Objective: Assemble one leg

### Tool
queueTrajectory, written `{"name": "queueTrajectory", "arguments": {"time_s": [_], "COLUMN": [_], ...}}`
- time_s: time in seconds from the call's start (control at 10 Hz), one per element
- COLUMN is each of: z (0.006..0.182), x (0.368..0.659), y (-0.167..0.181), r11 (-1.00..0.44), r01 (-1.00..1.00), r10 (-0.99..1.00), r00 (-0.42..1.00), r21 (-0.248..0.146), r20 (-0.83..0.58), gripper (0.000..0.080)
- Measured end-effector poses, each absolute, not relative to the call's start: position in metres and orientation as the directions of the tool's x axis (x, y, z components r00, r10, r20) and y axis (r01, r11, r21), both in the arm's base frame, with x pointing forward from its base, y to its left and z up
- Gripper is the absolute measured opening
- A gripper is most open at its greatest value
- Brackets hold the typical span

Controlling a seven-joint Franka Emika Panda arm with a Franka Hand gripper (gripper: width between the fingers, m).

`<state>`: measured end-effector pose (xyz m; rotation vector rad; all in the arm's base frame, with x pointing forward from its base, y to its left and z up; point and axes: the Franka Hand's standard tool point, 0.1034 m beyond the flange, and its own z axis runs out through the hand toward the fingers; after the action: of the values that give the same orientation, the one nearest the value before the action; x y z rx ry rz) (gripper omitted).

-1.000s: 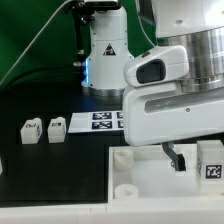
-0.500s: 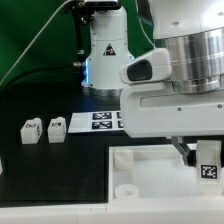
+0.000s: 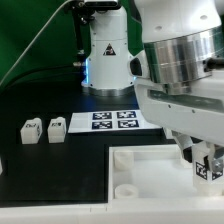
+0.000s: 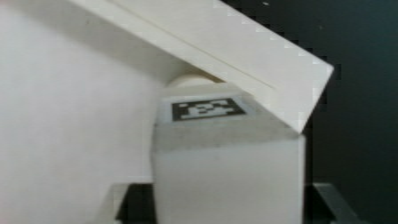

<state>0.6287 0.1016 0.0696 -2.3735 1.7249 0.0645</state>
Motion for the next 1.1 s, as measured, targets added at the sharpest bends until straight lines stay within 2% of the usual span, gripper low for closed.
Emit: {"name": "queueTrajectory", "arguments": {"time_s": [0.1, 0.3, 0.5, 0.6, 0.7, 0.8, 0.9, 1.0, 1.1], "z": [0.07, 0.071, 0.071, 0.071, 0.071, 0.07, 0.069, 0.069, 0.069], "x": [0.627, 0.626, 0.626, 0.626, 0.626, 0.626, 0.626, 0.625, 0.625], "y": [0.105, 0.109, 0.108, 0.109, 0.109, 0.109, 0.112, 0.116, 0.113], "r11": [-0.179, -0.042, -0.055, -0.066, -0.104, -0.165, -0.374, -0.499, -0.572], "r01": [-0.979, -0.997, -0.996, -0.996, -0.992, -0.982, -0.919, -0.855, -0.806], "r10": [-0.963, -0.976, -0.975, -0.974, -0.971, -0.964, -0.908, -0.846, -0.799], "r00": [0.195, 0.055, 0.068, 0.079, 0.118, 0.179, 0.39, 0.516, 0.59], "r21": [-0.101, -0.063, -0.066, -0.067, -0.075, -0.087, -0.123, -0.14, -0.151], "r20": [-0.188, -0.212, -0.211, -0.21, -0.208, -0.197, -0.156, -0.134, -0.12], "gripper": [0.0301, 0.03, 0.03, 0.04, 0.04, 0.0569, 0.0569, 0.0635, 0.0645]}}
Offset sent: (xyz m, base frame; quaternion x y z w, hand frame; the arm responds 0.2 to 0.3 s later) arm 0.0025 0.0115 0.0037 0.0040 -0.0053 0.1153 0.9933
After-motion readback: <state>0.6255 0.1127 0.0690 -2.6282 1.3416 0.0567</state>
